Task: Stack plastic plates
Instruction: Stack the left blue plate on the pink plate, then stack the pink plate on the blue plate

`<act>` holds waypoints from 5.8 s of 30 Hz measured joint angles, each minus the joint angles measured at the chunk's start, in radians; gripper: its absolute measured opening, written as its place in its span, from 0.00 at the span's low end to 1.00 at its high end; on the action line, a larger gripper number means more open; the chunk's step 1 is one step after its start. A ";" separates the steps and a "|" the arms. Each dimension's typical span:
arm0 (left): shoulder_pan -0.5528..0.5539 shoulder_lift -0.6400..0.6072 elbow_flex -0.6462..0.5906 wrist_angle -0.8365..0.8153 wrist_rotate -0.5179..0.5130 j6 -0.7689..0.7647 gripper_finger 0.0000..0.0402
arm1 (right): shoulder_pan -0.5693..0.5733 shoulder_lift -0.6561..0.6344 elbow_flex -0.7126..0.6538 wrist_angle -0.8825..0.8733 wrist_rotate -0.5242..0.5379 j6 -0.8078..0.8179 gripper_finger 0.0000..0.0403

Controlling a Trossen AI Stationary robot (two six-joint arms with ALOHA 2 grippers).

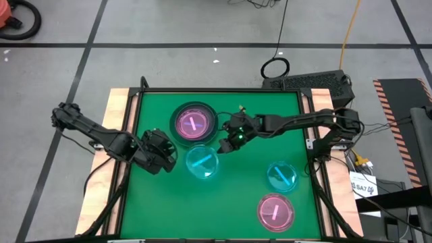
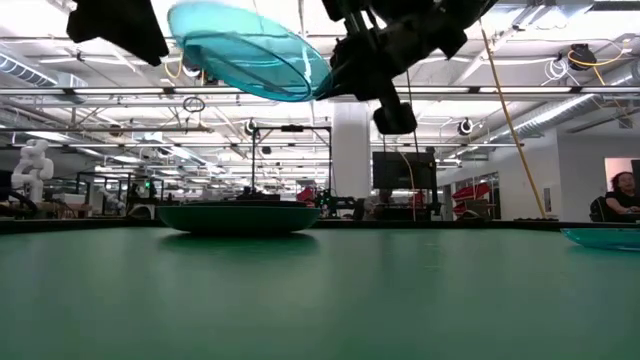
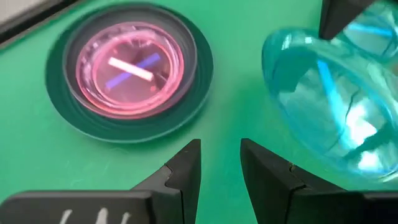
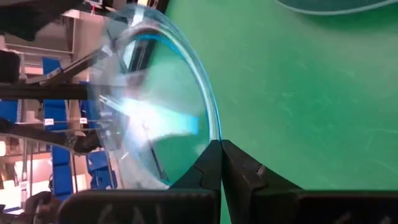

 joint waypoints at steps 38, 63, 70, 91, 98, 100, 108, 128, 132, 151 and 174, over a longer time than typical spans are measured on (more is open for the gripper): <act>0.281 -0.396 0.075 -0.092 -0.011 0.484 0.29 | -0.243 -0.004 0.113 0.105 0.336 0.051 0.00; 0.345 -0.396 0.075 -0.098 -0.003 0.566 0.29 | -0.246 0.293 0.113 0.208 0.339 0.106 0.00; 0.345 -0.396 0.075 -0.100 0.002 0.567 0.29 | -0.246 0.363 0.113 0.295 0.325 0.157 0.00; 0.345 -0.396 0.075 -0.124 0.022 0.577 0.29 | -0.243 0.314 0.111 0.243 0.319 0.140 0.29; 0.345 -0.396 0.075 -0.123 0.031 0.585 0.29 | -0.239 0.197 0.112 0.104 0.313 0.062 0.29; 0.345 -0.396 0.075 -0.123 0.039 0.586 0.29 | -0.235 0.154 0.112 0.024 0.313 0.026 0.29; 0.345 -0.394 0.075 -0.122 0.053 0.593 0.29 | -0.203 -0.007 0.112 -0.246 0.314 -0.071 0.28; 0.345 -0.272 0.075 -0.015 0.108 0.485 0.29 | -0.067 -0.211 0.112 -0.702 0.284 -0.238 0.28; 0.341 -0.216 0.075 -0.014 0.114 0.422 0.29 | -0.021 -0.245 0.112 -0.789 0.284 -0.238 0.28; 0.252 -0.036 0.075 0.240 0.266 0.318 0.33 | 0.269 -0.368 0.112 -1.078 0.295 -0.087 0.28; 0.181 0.022 0.075 0.271 0.229 0.225 0.50 | 0.702 -0.367 -0.034 -1.047 0.394 0.367 0.52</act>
